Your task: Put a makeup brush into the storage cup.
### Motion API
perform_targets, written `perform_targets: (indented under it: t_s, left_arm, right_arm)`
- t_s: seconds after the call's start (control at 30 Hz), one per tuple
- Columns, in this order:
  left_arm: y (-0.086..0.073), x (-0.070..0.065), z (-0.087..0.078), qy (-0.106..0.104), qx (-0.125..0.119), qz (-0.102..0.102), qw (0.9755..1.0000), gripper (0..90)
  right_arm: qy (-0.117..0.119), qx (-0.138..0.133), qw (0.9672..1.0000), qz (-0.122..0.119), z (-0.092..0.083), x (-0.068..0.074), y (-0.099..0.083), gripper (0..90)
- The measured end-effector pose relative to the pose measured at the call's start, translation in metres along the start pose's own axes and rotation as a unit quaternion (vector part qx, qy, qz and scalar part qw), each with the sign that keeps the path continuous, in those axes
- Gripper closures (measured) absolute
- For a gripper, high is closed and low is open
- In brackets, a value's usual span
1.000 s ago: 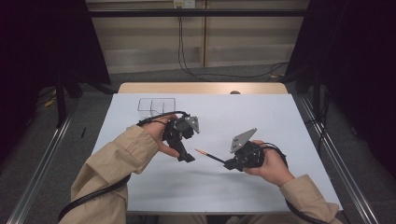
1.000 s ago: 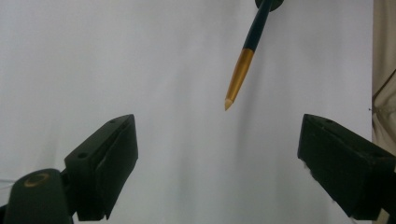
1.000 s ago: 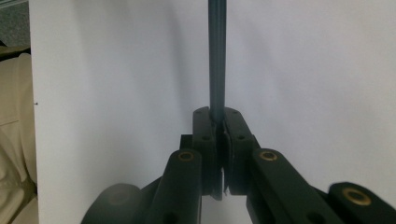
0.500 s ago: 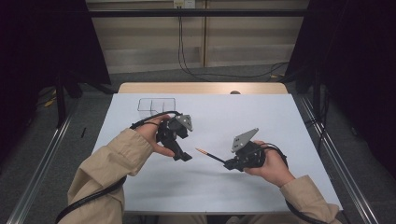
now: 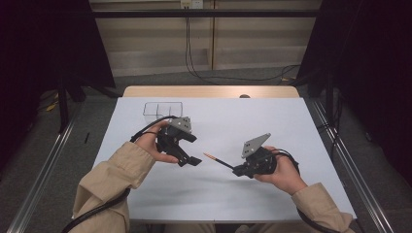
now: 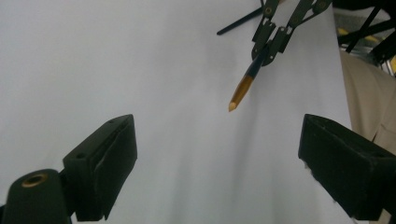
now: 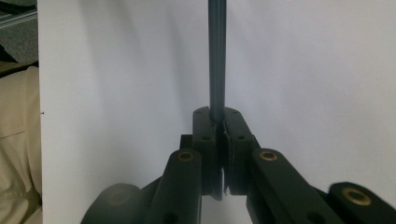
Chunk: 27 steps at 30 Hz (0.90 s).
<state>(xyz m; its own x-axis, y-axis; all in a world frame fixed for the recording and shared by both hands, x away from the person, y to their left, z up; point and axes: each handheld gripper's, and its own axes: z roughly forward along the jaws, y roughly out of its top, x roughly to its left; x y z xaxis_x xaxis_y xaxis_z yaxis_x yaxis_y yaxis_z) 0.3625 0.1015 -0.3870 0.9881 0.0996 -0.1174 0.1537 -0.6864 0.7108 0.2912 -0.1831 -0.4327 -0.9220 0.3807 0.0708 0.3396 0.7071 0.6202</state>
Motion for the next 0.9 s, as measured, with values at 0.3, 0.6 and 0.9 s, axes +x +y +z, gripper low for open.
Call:
perform_targets:
  t_s: [0.3,0.6,0.9]
  left_arm:
    - [-0.007,-0.002,0.001,0.000,-0.073,-0.015,0.9972,9.8]
    - [-0.013,-0.004,0.004,0.005,-0.115,-0.026,0.9930,9.1]
    - [-0.016,-0.006,0.007,0.003,-0.154,-0.039,0.9872,7.8]
  right_arm:
    - [0.000,-0.016,0.9999,0.004,-0.002,0.000,0.001,85.7]
    - [-0.004,-0.049,0.9988,0.010,-0.004,0.000,0.000,85.7]
    - [-0.014,-0.105,0.9941,0.022,-0.007,0.003,0.004,85.6]
